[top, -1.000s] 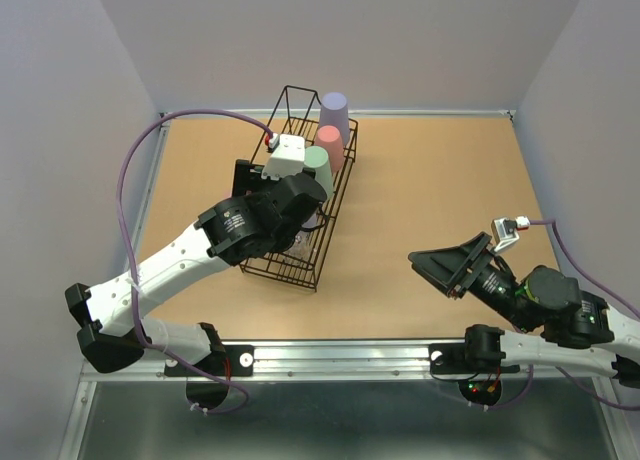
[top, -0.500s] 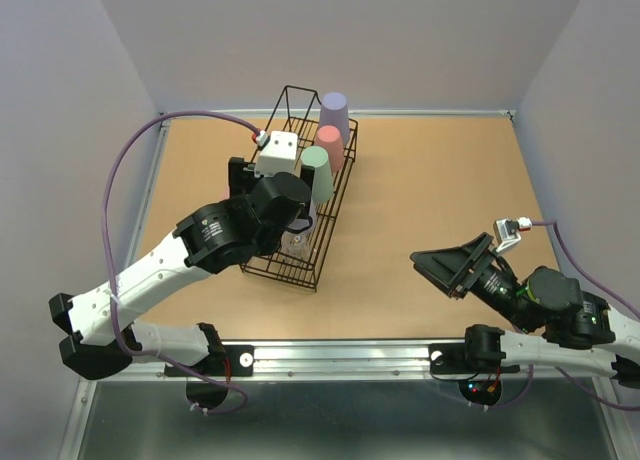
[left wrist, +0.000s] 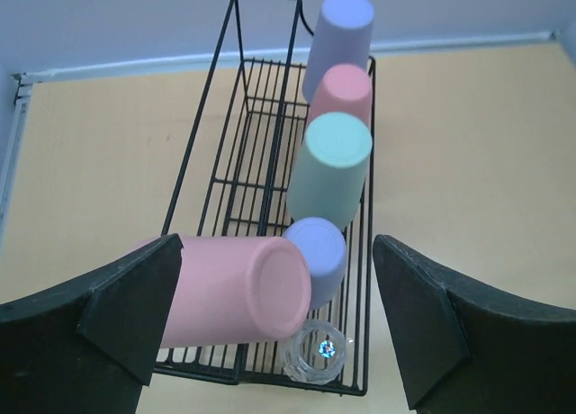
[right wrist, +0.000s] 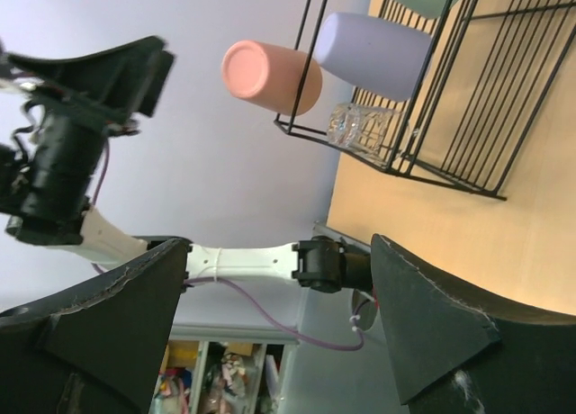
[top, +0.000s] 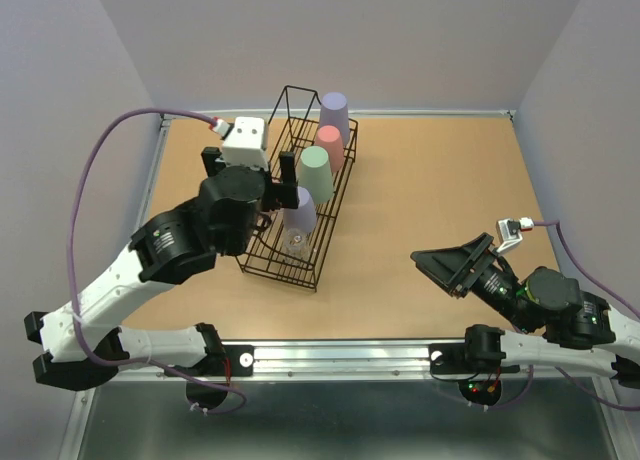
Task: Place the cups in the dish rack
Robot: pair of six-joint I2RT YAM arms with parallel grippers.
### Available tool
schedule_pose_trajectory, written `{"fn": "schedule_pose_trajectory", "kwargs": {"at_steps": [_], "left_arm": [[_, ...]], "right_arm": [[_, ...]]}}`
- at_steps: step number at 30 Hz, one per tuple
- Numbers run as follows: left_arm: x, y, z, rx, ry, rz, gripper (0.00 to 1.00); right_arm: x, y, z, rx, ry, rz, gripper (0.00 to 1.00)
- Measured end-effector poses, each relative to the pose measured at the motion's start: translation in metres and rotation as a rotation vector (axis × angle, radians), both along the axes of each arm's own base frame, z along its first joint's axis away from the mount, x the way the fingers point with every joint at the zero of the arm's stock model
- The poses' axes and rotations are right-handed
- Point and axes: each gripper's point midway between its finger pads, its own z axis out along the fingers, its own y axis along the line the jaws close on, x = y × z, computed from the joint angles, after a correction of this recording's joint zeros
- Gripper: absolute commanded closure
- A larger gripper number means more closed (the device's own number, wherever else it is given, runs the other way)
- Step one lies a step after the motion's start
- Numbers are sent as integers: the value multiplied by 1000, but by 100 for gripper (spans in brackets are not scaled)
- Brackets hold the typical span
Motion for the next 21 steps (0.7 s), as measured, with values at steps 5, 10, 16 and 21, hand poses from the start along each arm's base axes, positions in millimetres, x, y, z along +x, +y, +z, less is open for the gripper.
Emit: {"fn": "schedule_pose_trajectory", "kwargs": {"at_steps": [5,10,16,21], "left_arm": [[-10,28,47,-120,-94,24,1],[2,68,70,-107,-133,165,1],[33,125,69,-35,-127,370,1],[62,175,43,21,-55,510,1]], "right_arm": [[5,-6,-3,-50,-30,-31,11],[9,-11,12,-98,-82,-53,10],[18,5,32,-250,-145,-71,5],[38,11,57,-435,-222,-162,0]]}}
